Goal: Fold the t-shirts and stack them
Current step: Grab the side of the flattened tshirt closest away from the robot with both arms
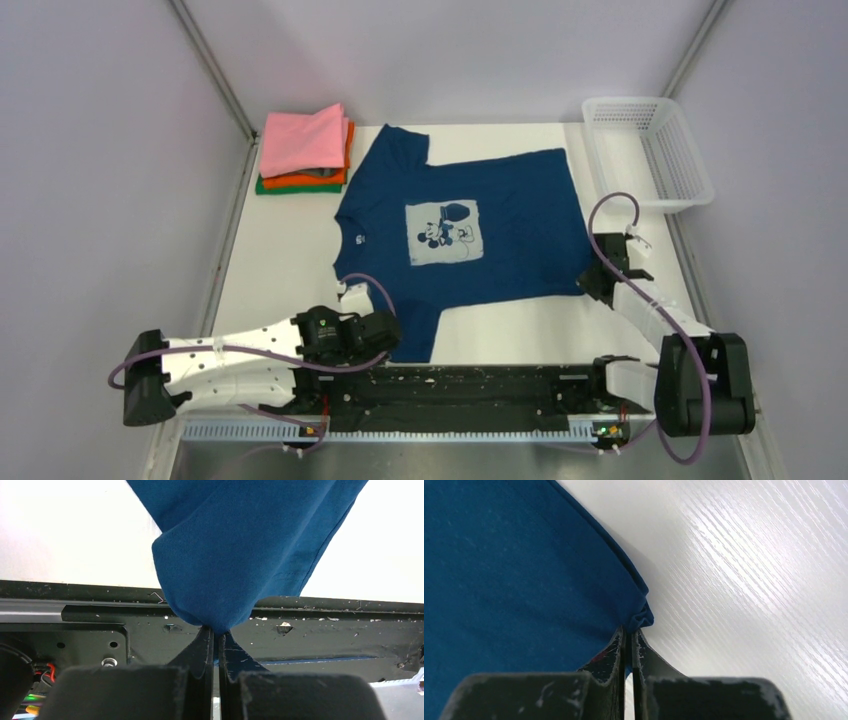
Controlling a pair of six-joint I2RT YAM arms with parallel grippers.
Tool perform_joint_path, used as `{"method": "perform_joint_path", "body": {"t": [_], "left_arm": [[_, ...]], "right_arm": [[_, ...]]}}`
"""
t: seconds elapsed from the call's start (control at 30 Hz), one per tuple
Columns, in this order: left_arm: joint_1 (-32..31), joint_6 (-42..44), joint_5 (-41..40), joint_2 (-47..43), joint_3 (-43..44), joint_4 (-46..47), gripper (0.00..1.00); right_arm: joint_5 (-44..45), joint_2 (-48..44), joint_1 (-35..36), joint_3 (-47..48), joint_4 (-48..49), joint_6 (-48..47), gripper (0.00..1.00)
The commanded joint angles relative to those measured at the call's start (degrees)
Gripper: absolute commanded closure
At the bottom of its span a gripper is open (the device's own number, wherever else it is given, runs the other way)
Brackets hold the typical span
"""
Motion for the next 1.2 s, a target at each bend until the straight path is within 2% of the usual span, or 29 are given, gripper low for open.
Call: {"method": "perform_joint_path", "body": {"t": [0.0,0.13,0.27,0.37,0.5,0.6,0.7,0.77,0.9,1.17], "left_arm": [[0.21,0.28,1.68,-1.55,1.9,-2.45,1.0],[0.21,-0.28,6.45,-4.3,2.47,-5.43,1.0],[0.21,-0.42,8.71,-6.93,1.45,-4.92,1.0],[0.28,1.85,7.72,-7.94,2.42,-2.82,1.0],[1.75,7.5,6.47,-6.66,4.83,1.16,1.0],[7.37,15.85,10.07,-3.9,4.89,8.79,1.0],[18.06,25.92,17.69,1.36,5.38,17.97,1.0],[23.38,29.92,20.12,5.8,8.67,20.13,1.0],[26.42,34.69,14.43,12.86,16.7,20.36,1.0],[35.48,37.39,12.26,17.53,23.73,22.04,1.0]], "right_arm": [[-0.21,-3.47,-0.44,-0.92,-6.94,0.56,1.0],[-0.27,-11.26,-0.46,-0.73,-16.3,2.69,1.0],[-3.43,-19.33,-0.33,-3.51,-19.81,6.47,1.0],[-6.86,-20.68,0.1,-3.86,-20.63,7.73,1.0],[-6.0,-19.47,0.09,-2.19,-19.9,6.52,1.0],[-7.08,-16.48,0.09,0.09,-18.93,3.08,1.0],[-7.51,-13.26,0.07,1.71,-17.93,-0.88,1.0],[-8.32,-11.06,0.15,3.49,-17.31,-2.75,1.0],[-7.63,-6.07,0.14,9.54,-16.97,-9.82,1.0],[-6.71,1.66,-0.01,21.63,-17.57,-16.45,1.0]]}}
